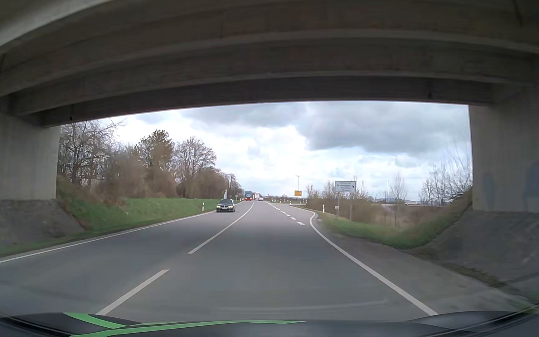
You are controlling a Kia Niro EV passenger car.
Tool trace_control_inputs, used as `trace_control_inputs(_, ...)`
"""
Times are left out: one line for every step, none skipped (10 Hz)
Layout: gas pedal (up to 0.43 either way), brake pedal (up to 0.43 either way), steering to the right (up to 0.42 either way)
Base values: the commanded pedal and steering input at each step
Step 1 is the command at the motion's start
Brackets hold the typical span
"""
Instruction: Follow the waypoints while adhering to traffic rules and regulations
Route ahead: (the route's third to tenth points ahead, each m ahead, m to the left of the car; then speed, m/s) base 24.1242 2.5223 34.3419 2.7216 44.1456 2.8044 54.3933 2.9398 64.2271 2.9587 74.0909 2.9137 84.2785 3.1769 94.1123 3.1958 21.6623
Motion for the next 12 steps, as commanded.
trace_control_inputs(0.169,0.000,0.000)
trace_control_inputs(0.169,0.000,0.000)
trace_control_inputs(0.169,0.000,0.000)
trace_control_inputs(0.169,0.000,0.000)
trace_control_inputs(0.177,0.000,0.000)
trace_control_inputs(0.177,0.000,0.000)
trace_control_inputs(0.177,0.000,0.000)
trace_control_inputs(0.177,0.000,0.000)
trace_control_inputs(0.177,0.000,0.000)
trace_control_inputs(0.177,0.000,0.000)
trace_control_inputs(0.177,0.000,0.000)
trace_control_inputs(0.177,0.000,0.000)
